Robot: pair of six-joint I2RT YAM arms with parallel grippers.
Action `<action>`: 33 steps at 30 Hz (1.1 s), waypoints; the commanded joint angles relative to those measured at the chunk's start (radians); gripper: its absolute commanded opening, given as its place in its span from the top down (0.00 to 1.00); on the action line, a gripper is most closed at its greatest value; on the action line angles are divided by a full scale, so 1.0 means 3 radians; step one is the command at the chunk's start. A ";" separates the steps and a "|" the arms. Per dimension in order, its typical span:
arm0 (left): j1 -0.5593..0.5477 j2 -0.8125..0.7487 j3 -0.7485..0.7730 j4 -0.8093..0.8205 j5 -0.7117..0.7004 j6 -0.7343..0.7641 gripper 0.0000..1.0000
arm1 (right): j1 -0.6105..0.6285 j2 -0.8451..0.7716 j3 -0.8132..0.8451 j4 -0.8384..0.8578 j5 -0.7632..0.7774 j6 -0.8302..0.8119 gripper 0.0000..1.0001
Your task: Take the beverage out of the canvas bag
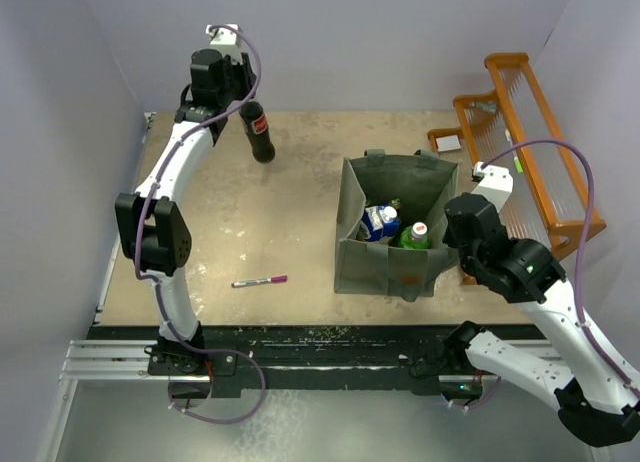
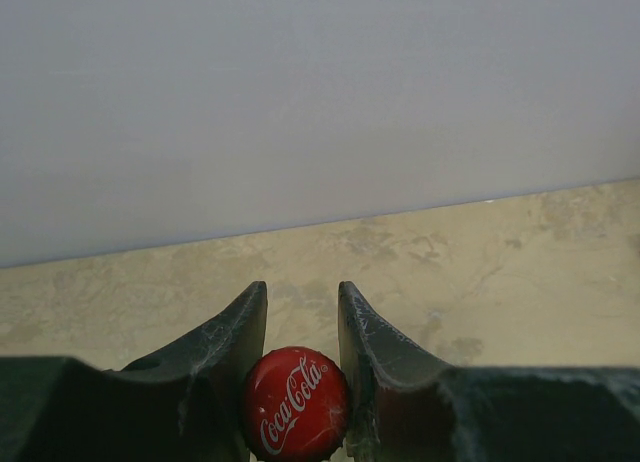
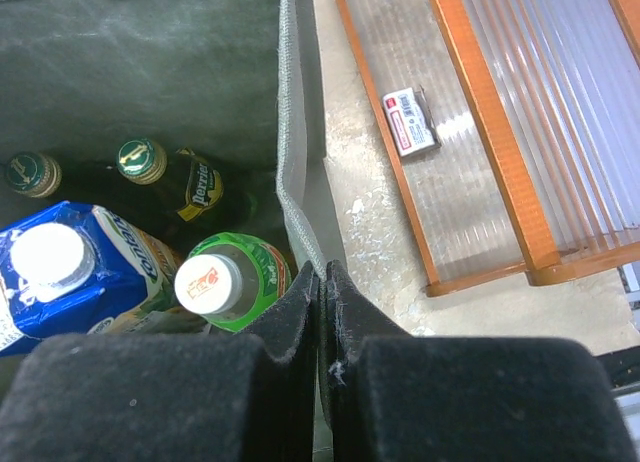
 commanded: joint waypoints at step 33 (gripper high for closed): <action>0.0049 -0.0024 -0.0611 0.1929 0.0083 0.0507 0.36 | -0.0012 0.0019 0.0111 0.0152 0.0144 -0.0073 0.93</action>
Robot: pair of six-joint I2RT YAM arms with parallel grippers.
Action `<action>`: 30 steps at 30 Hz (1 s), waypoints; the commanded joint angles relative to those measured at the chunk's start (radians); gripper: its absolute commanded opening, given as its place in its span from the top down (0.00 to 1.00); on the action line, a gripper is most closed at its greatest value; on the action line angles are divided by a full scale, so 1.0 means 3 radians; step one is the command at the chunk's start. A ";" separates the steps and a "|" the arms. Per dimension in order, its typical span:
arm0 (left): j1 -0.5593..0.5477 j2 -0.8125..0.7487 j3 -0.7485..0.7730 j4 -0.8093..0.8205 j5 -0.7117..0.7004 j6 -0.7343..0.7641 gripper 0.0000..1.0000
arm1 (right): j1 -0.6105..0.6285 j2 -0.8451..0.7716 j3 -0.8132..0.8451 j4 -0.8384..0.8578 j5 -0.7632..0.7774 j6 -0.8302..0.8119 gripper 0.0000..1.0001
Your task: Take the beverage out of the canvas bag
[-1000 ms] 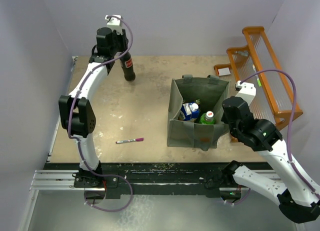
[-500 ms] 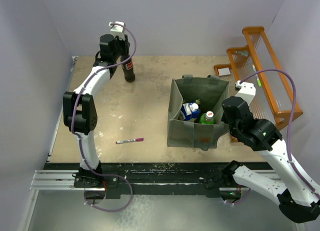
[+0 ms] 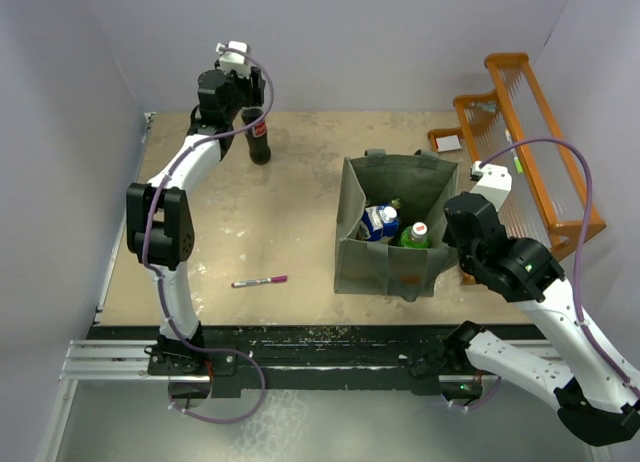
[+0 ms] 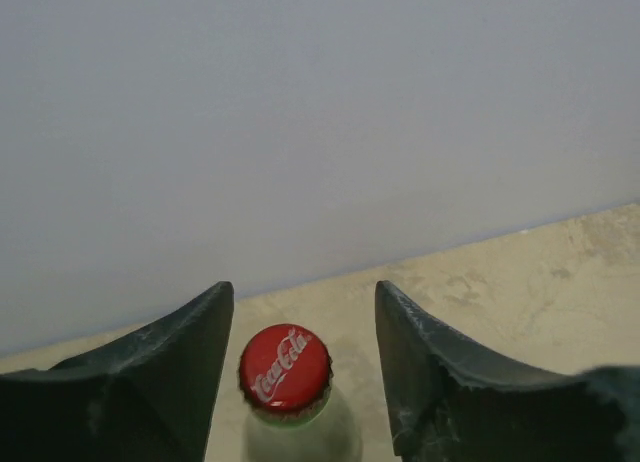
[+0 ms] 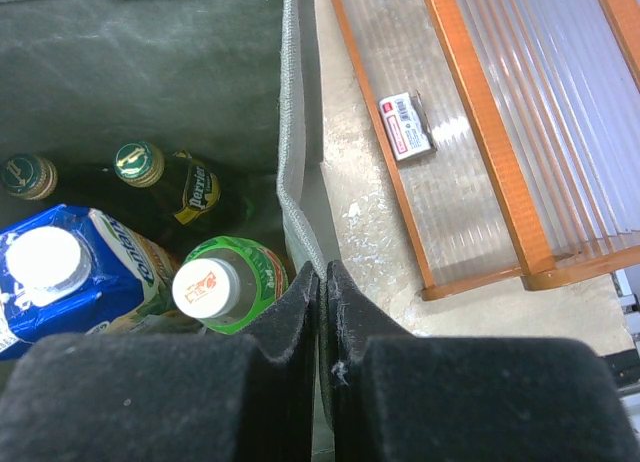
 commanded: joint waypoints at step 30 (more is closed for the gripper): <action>-0.0837 -0.2399 -0.1180 -0.0799 0.0544 -0.1532 0.05 | -0.0008 -0.0059 0.0206 -0.0186 -0.0327 0.0269 0.70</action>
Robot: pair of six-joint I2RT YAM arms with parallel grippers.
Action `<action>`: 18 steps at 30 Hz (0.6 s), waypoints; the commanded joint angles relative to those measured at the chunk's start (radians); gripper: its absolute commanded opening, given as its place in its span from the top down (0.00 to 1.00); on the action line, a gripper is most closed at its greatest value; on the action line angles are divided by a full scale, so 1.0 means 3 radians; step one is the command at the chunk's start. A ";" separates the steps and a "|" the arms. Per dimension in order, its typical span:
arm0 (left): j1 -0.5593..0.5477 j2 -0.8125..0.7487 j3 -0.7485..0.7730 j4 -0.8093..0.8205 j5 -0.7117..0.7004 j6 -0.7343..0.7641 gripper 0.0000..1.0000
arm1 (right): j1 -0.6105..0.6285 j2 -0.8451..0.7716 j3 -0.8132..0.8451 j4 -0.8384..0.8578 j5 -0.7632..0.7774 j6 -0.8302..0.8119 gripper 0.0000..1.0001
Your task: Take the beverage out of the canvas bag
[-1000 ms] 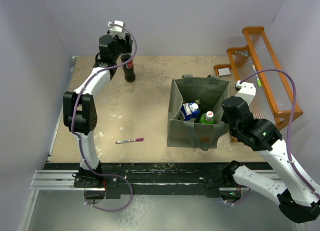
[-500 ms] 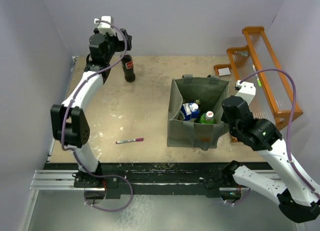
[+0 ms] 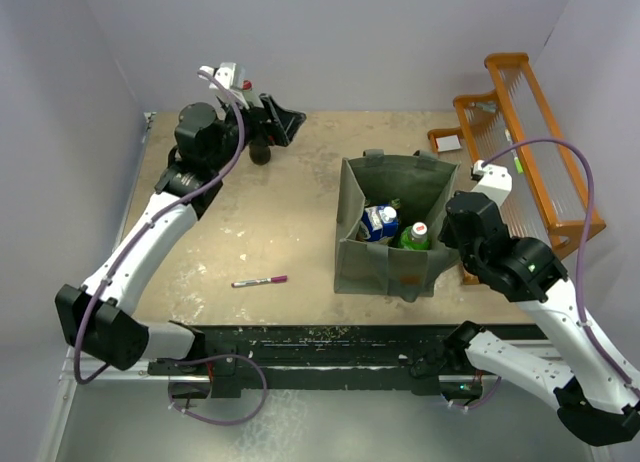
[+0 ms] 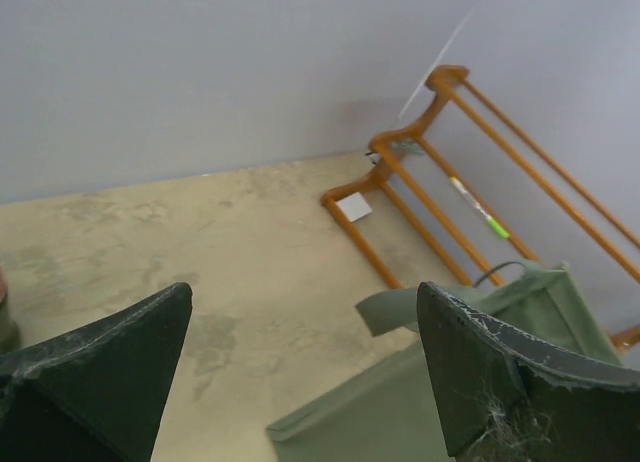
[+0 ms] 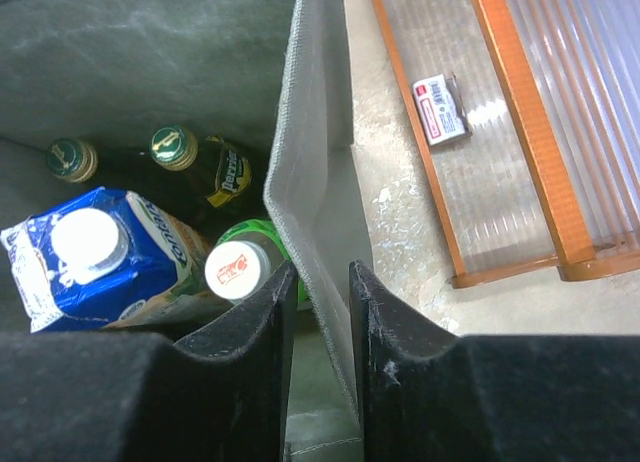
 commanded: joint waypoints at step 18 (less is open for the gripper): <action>-0.1750 0.0470 0.0908 -0.0554 -0.0035 0.0706 0.14 | -0.0010 -0.0059 0.0773 -0.0936 -0.0414 0.0499 0.00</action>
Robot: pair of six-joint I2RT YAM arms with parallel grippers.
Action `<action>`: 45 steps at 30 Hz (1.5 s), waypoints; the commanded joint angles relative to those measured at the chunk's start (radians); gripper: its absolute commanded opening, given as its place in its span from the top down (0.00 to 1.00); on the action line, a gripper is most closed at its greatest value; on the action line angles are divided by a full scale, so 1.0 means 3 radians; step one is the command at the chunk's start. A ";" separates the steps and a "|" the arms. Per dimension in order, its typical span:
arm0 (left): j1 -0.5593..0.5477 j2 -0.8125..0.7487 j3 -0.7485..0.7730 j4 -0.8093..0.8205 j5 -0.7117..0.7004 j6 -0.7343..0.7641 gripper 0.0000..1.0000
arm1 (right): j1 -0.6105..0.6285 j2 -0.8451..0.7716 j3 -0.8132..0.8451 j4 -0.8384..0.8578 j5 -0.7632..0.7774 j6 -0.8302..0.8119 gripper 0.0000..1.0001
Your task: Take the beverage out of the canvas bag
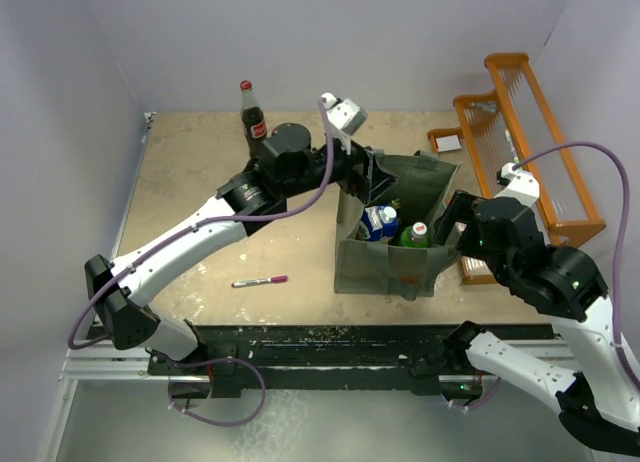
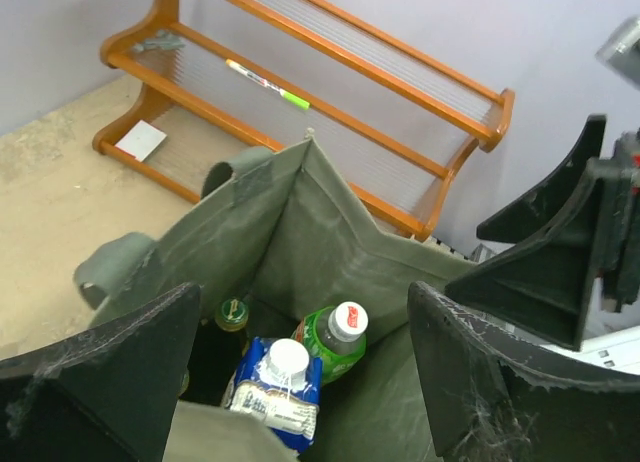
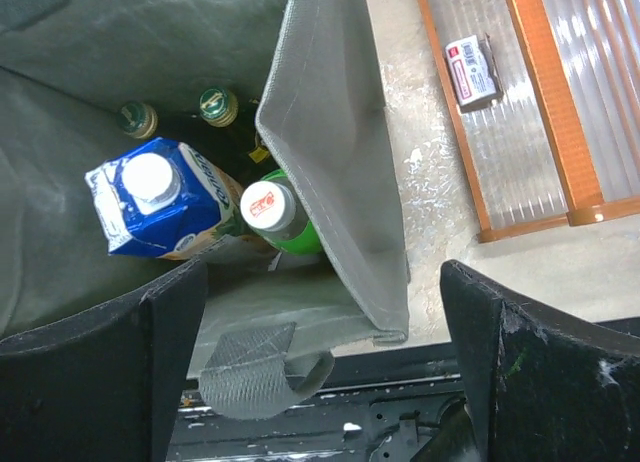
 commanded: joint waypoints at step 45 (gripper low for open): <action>-0.0466 0.1186 0.1124 -0.1408 -0.0601 0.0513 0.07 | -0.0008 -0.0461 -0.0948 0.0225 -0.1362 -0.0179 0.20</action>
